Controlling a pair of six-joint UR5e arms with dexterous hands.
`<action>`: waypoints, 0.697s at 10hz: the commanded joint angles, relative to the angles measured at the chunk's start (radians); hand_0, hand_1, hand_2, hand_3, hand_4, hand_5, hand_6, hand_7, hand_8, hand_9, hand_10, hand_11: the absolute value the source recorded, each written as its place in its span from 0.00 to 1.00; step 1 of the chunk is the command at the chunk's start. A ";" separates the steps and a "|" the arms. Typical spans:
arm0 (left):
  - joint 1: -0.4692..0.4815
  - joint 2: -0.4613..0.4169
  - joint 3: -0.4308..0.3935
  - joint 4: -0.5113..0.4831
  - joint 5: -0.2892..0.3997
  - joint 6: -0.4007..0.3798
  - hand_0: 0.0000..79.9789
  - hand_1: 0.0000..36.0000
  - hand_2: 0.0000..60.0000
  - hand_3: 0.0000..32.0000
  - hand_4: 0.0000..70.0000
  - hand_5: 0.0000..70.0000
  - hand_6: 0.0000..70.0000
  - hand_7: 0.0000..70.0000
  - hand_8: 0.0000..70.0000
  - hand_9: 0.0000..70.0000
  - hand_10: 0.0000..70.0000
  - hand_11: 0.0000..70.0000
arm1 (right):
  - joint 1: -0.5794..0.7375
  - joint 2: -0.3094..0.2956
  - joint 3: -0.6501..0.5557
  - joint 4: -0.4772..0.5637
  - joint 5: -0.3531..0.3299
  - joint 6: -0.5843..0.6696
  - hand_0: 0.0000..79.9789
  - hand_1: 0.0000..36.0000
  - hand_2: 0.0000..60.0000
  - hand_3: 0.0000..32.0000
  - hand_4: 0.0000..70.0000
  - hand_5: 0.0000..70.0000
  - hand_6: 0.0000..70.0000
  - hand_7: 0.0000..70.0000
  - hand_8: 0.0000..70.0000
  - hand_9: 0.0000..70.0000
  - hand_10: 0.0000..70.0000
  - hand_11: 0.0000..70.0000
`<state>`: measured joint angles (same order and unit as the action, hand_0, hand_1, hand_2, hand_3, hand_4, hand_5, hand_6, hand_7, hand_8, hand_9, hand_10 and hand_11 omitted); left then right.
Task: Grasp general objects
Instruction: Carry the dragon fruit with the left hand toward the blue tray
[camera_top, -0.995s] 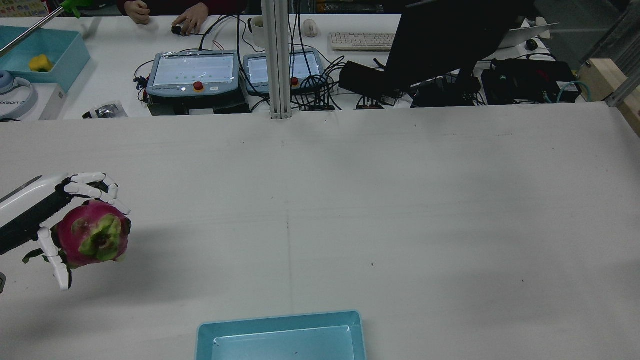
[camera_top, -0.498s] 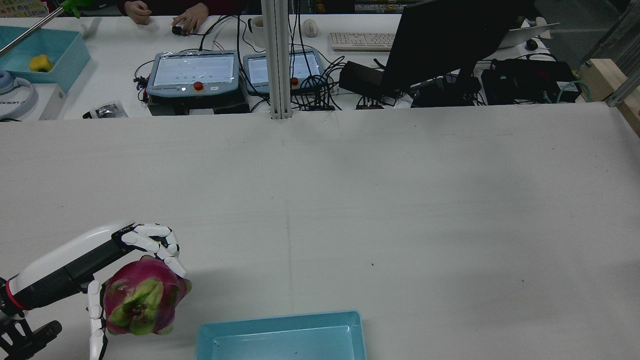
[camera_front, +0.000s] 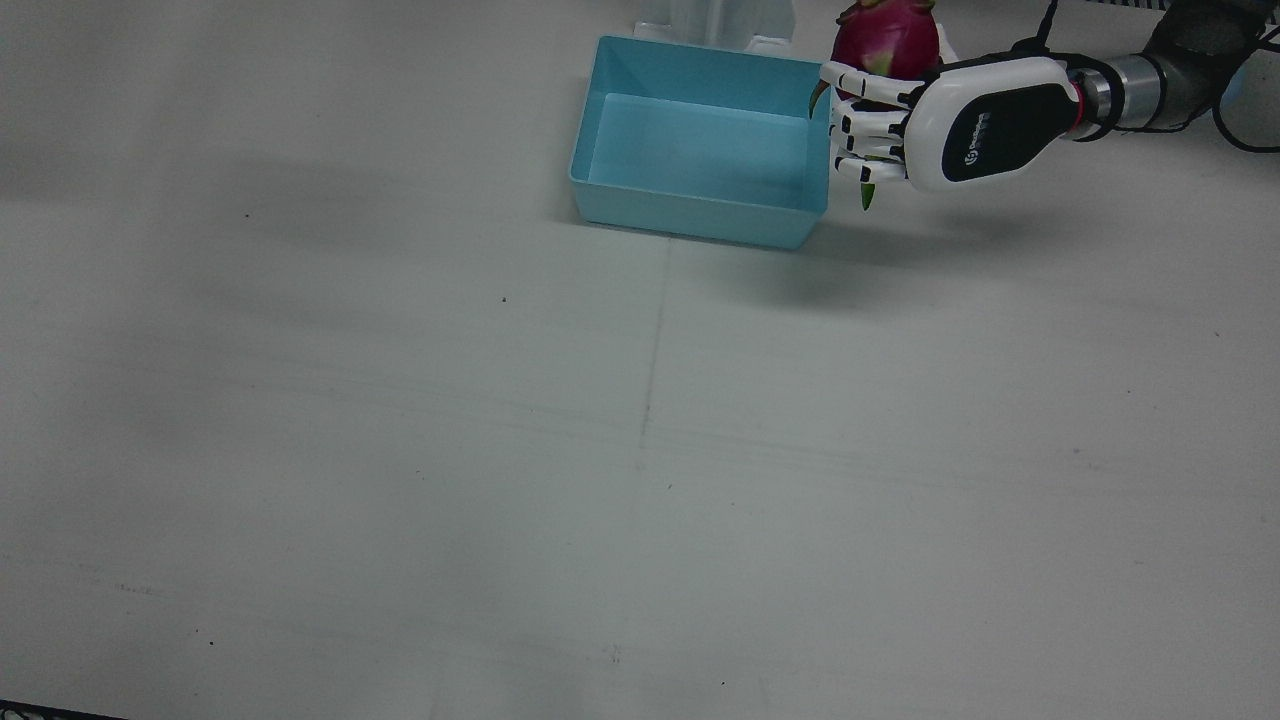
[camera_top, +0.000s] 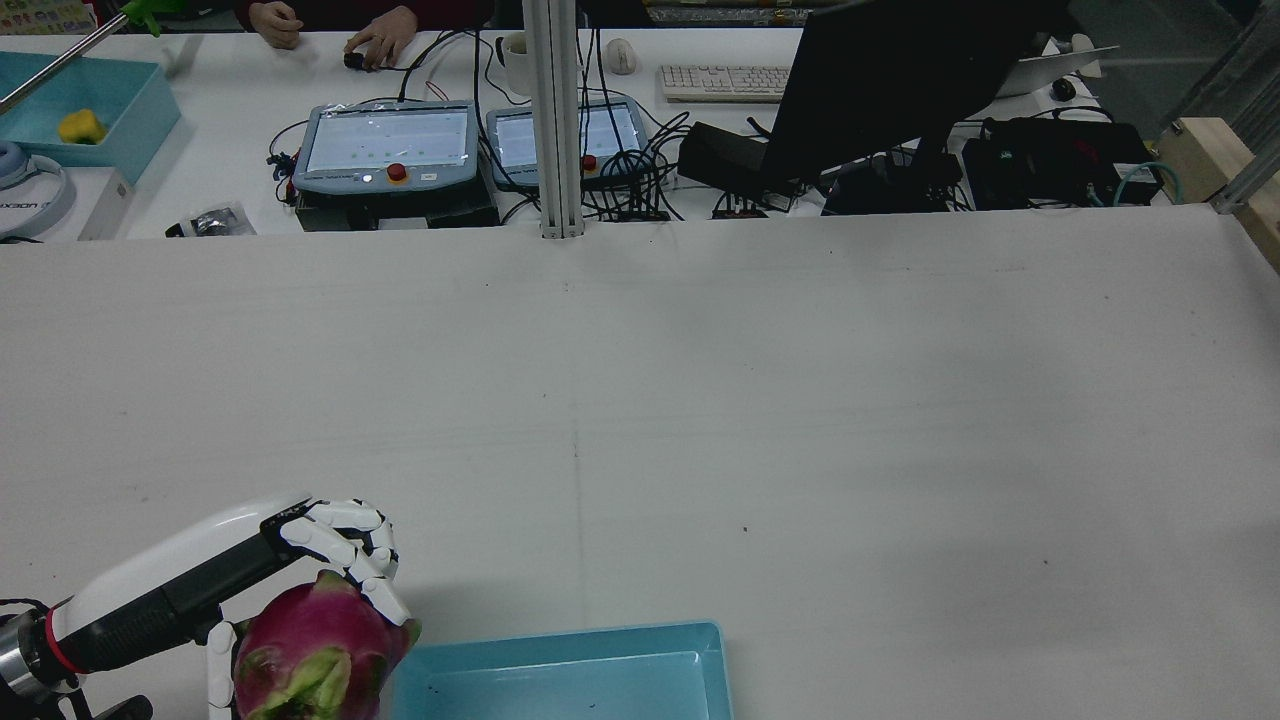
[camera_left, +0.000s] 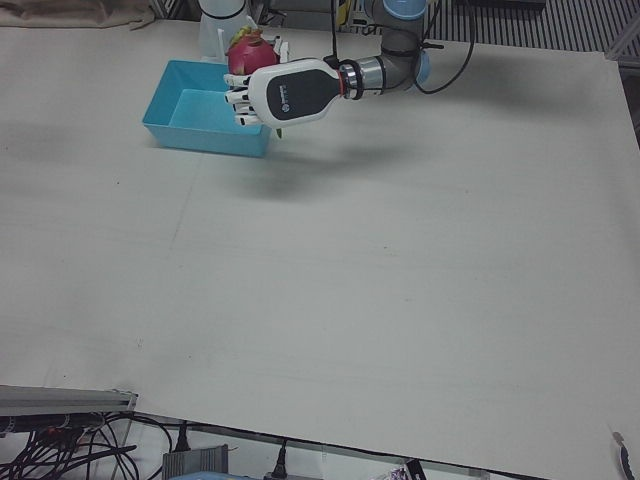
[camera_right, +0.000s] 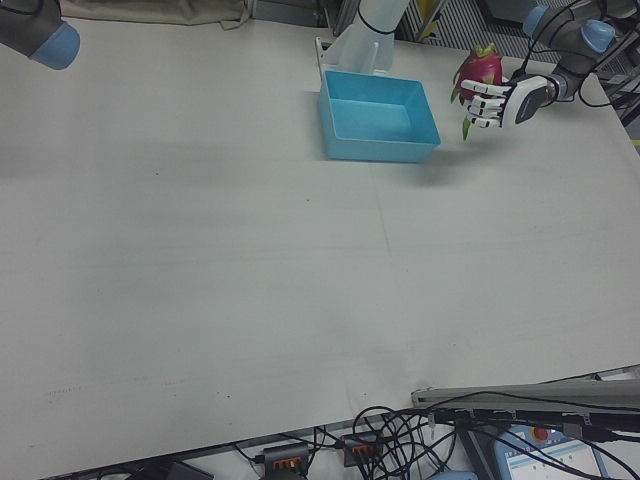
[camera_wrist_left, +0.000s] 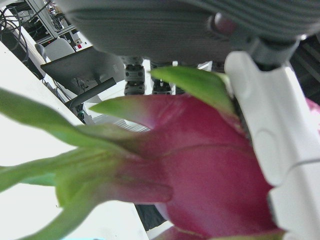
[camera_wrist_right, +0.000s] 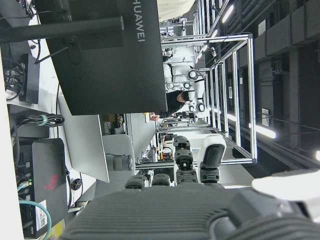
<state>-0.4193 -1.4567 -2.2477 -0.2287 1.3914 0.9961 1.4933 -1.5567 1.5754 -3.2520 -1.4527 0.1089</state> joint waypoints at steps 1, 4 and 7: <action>0.019 -0.001 -0.003 0.022 -0.015 -0.017 0.99 0.17 0.00 0.00 1.00 0.50 0.60 1.00 0.64 0.67 0.61 0.85 | 0.001 0.000 0.000 0.000 0.000 0.000 0.00 0.00 0.00 0.00 0.00 0.00 0.00 0.00 0.00 0.00 0.00 0.00; 0.130 -0.002 -0.012 0.017 -0.082 -0.018 0.99 0.17 0.00 0.00 1.00 0.50 0.59 1.00 0.63 0.66 0.60 0.84 | 0.001 0.000 0.000 0.000 0.000 0.000 0.00 0.00 0.00 0.00 0.00 0.00 0.00 0.00 0.00 0.00 0.00 0.00; 0.180 -0.106 -0.012 0.118 -0.111 -0.005 0.98 0.17 0.00 0.00 1.00 0.50 0.60 1.00 0.62 0.64 0.58 0.80 | -0.001 0.000 0.000 0.000 0.000 0.000 0.00 0.00 0.00 0.00 0.00 0.00 0.00 0.00 0.00 0.00 0.00 0.00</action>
<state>-0.2813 -1.4793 -2.2577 -0.1953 1.3053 0.9831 1.4930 -1.5570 1.5754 -3.2521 -1.4527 0.1089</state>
